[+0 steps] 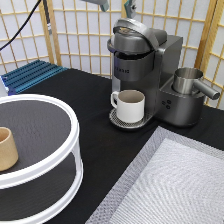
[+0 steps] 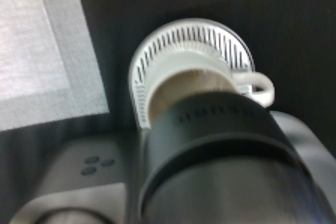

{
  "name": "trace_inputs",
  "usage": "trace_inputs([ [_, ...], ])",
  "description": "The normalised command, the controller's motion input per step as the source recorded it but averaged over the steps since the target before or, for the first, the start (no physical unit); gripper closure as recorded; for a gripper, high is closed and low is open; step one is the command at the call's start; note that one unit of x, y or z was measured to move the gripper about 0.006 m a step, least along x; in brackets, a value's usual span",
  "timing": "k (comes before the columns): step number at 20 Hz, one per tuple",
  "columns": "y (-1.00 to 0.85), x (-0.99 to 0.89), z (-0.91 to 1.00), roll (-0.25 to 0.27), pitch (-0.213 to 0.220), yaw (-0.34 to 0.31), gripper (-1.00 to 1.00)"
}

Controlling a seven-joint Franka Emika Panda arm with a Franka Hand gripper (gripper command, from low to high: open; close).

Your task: Make coffee

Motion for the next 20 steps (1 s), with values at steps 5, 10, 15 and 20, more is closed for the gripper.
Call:
trace_inputs([
  [5,0.52,0.32,0.12,-0.169,0.031,-0.079,-1.0],
  [10,0.0,0.15,-0.05,-0.219,0.009,-0.085,-1.0],
  [15,-0.06,0.0,-0.18,-0.307,0.0,-0.056,-1.0],
  [20,0.15,0.06,-0.57,-0.308,0.0,0.022,-1.0],
])
